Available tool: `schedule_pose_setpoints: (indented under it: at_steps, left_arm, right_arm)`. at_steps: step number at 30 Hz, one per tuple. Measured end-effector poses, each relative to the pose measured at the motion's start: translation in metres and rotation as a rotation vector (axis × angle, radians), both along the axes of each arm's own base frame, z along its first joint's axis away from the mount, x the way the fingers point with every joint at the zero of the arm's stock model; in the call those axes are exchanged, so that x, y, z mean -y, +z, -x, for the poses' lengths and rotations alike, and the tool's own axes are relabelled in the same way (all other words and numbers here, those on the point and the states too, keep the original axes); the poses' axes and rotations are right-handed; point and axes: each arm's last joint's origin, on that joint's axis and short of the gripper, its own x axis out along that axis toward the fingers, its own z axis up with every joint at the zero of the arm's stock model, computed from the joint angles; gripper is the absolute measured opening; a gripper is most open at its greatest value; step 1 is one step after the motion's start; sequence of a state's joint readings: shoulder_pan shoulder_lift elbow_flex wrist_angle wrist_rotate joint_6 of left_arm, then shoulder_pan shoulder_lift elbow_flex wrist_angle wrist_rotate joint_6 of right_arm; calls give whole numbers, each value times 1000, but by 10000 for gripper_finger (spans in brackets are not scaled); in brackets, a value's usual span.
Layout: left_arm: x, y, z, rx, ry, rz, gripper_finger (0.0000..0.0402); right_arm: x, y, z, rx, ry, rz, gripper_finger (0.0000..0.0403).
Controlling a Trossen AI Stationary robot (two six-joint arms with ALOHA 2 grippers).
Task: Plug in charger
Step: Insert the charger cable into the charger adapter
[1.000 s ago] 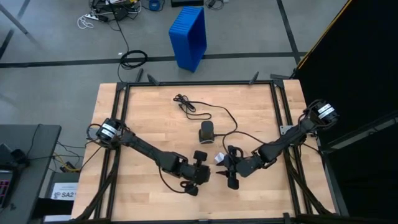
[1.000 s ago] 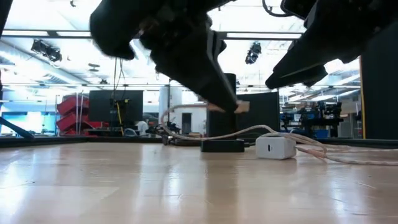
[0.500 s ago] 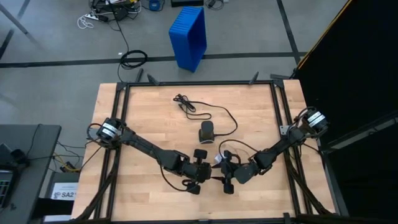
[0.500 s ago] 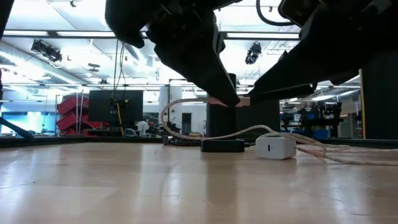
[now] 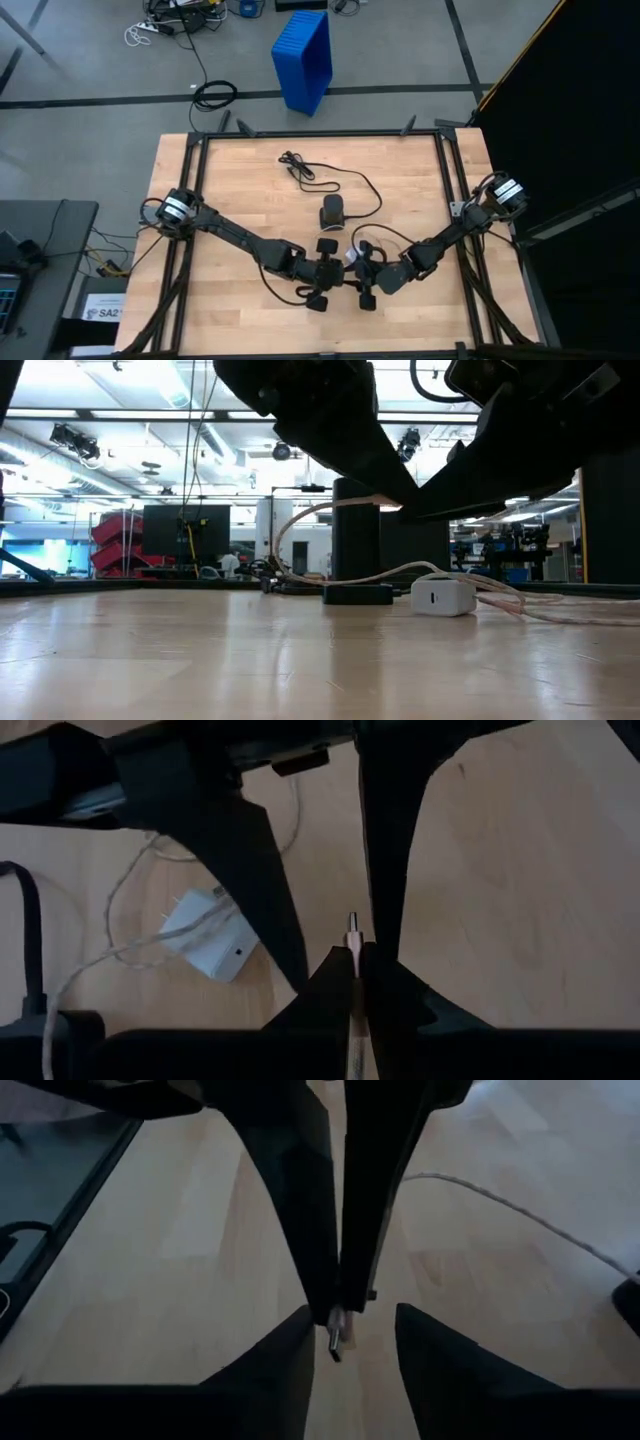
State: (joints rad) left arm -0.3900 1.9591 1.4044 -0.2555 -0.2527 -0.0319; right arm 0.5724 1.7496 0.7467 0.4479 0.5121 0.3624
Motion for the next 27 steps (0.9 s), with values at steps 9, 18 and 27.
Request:
schedule_pose_setpoints:
  at_steps: [9,18,27]
  left_arm:
    - [-1,-2,2,-23,0,-10,0]
    - [-1,-1,3,-31,-4,-10,14]
    - [-2,15,10,-18,3,-12,74]
  right_arm:
    - [0,0,0,-4,23,18,23]
    - [-1,0,0,-11,45,24,0]
    - [-1,0,0,-3,37,23,0]
